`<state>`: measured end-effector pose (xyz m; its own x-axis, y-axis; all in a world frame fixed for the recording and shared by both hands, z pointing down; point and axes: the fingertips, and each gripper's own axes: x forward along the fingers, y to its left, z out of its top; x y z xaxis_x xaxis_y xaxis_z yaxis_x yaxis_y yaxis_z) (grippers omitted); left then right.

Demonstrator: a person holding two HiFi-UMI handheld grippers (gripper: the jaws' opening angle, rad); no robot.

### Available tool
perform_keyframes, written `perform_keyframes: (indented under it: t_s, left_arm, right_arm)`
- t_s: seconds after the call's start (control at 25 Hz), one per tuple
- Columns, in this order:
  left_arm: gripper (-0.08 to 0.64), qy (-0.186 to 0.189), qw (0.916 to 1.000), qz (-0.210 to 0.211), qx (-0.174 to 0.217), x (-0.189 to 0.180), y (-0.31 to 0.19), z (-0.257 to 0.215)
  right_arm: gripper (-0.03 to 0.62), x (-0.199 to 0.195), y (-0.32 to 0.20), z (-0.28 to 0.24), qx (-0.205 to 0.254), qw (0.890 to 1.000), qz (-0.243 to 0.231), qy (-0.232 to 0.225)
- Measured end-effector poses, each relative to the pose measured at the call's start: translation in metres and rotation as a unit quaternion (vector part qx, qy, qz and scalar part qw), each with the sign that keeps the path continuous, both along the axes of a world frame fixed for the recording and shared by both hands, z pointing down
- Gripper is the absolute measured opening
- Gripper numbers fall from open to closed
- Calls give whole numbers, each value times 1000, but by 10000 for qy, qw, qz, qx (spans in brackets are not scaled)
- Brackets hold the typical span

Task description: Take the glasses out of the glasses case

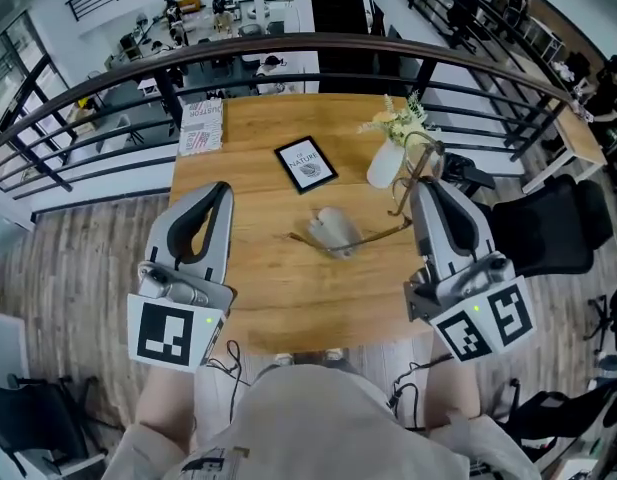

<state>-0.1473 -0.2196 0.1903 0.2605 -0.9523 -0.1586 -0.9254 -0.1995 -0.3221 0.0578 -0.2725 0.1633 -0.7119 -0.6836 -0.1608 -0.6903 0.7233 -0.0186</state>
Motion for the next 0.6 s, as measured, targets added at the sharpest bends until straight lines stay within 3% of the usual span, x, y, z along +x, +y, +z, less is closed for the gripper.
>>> perform_keyframes:
  t_s: [0.24, 0.6]
  left_arm:
    - [17, -57, 9999, -128, -14, -2, 11, 9]
    - [17, 100, 9976, -275, -633, -8, 15, 59]
  right_arm:
    - [44, 13, 16, 5, 144, 9996, 214, 64]
    - [44, 14, 17, 51, -206, 9986, 220, 438]
